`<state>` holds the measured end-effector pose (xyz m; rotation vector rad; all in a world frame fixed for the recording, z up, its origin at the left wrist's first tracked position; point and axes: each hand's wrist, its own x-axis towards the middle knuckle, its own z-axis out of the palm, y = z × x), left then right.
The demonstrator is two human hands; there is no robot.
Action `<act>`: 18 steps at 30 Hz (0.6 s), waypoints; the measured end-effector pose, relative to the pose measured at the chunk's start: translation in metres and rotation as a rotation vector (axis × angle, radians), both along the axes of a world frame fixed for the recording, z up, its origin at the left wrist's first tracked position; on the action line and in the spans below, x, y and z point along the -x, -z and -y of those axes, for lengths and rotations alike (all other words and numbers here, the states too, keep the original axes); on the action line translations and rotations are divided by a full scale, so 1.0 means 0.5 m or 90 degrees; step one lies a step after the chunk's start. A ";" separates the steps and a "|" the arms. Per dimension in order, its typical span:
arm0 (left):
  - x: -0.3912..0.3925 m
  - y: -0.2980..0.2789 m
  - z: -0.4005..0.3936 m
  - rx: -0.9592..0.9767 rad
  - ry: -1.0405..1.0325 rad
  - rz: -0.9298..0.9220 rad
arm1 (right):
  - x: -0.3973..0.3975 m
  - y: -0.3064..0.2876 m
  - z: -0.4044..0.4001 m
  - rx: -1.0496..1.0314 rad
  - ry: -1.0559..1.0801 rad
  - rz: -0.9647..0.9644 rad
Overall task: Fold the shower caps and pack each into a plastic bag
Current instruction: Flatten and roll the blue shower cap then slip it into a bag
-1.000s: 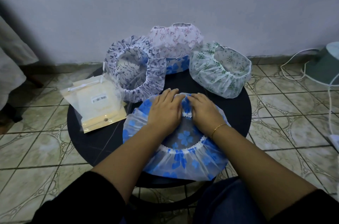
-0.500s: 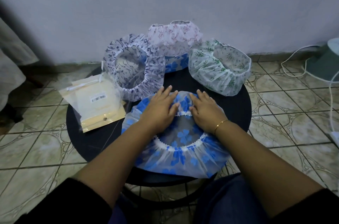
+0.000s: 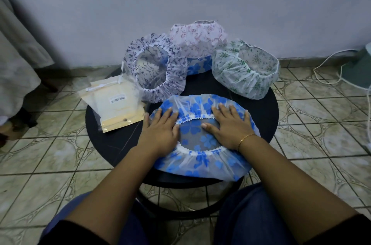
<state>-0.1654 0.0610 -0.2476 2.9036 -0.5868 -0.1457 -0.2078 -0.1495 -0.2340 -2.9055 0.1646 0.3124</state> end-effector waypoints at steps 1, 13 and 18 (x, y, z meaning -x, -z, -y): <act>-0.001 -0.002 0.002 -0.028 -0.002 -0.021 | 0.000 -0.001 0.002 0.000 -0.001 -0.001; 0.048 -0.045 0.043 0.107 0.157 -0.057 | 0.030 -0.040 0.044 -0.112 0.235 0.227; 0.056 -0.036 0.068 -0.066 0.272 -0.122 | 0.046 -0.039 0.059 -0.084 0.312 0.155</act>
